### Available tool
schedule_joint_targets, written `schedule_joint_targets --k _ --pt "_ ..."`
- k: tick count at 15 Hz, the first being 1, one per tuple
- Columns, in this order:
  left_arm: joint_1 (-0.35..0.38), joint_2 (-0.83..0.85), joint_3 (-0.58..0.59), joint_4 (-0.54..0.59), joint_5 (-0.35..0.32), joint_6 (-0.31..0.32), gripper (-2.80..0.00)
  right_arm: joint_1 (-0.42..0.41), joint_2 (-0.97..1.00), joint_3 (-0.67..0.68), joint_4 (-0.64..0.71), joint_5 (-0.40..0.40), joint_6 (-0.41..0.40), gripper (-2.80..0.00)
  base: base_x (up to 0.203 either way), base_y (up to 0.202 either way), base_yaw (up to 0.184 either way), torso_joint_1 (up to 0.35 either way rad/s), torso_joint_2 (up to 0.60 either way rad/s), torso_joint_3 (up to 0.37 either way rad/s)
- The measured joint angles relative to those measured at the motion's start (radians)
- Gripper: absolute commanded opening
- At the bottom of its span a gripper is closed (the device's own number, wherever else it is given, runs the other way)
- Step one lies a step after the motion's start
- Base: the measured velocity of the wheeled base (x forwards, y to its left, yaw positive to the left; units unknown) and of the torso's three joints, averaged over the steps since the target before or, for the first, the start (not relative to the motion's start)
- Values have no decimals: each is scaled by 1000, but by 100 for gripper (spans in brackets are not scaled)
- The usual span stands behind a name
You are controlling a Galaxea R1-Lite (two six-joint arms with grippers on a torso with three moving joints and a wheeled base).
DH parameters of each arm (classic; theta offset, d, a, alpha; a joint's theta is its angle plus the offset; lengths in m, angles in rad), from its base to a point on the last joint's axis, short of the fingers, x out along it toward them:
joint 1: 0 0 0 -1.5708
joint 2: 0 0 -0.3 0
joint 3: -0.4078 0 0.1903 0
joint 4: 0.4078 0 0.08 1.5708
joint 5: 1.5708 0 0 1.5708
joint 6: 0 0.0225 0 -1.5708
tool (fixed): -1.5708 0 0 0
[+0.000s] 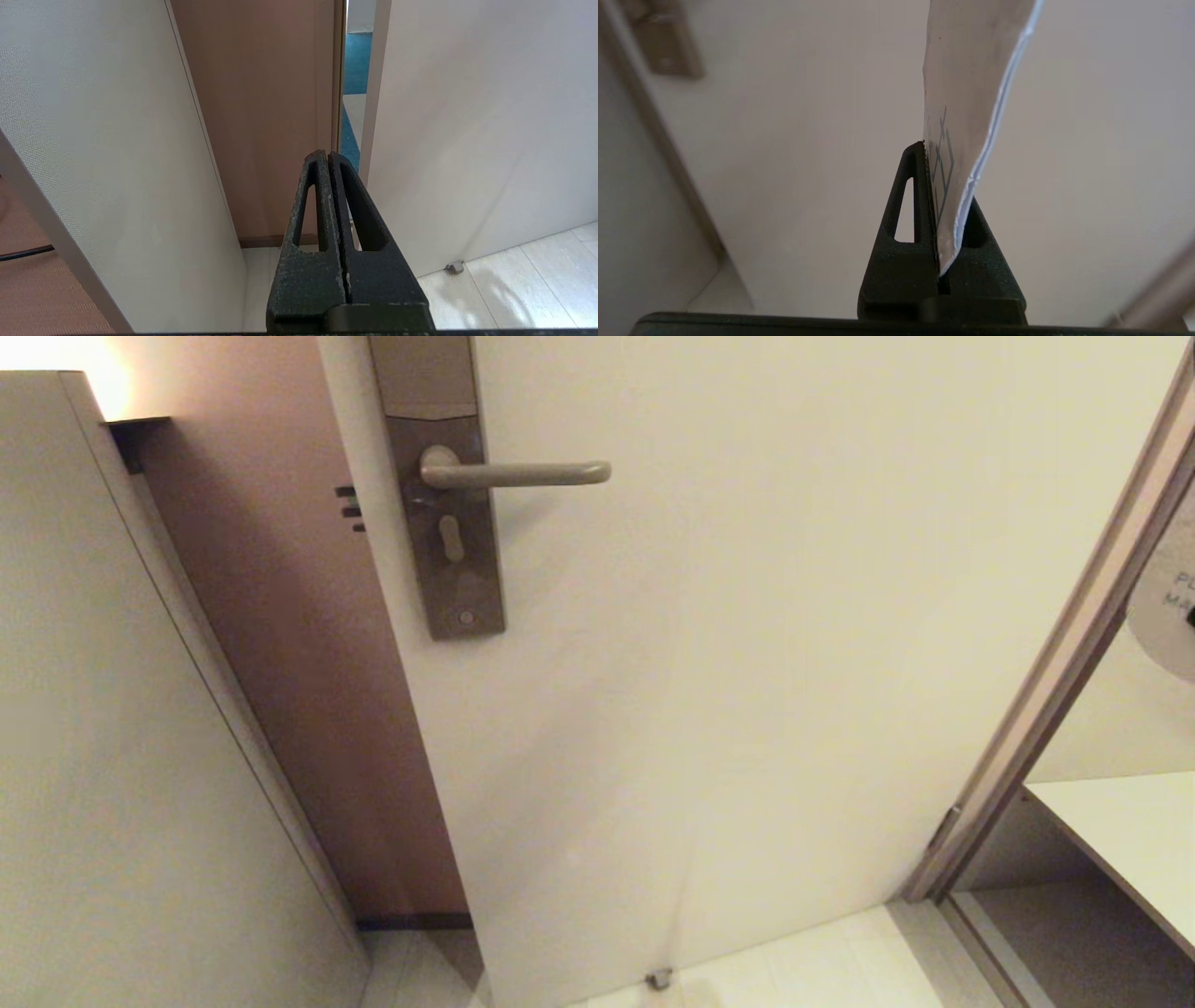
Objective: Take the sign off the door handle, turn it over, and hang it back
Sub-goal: Hang the sign back with the other side facing out
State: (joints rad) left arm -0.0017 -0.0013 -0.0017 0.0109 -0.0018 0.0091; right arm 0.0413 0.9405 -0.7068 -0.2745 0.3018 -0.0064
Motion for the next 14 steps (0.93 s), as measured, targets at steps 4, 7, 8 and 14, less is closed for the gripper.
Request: schedule_joint_targets --k 4,7,8,14 --pt "0 0 0 0 0 0 -280 54 138 -95 -6 89 -45 -280 0 0 0 0 0 0" --pt "0 0 0 0 0 0 -280 151 225 -146 -6 90 -46 -280 0 0 0 0 0 0" --pt "0 0 0 0 1 0 -280 180 249 -159 -6 89 -46 -280 0 0 0 0 0 0" --pt "0 0 0 0 0 0 -280 324 367 -223 -4 62 -43 -280 0 0 0 0 0 0"
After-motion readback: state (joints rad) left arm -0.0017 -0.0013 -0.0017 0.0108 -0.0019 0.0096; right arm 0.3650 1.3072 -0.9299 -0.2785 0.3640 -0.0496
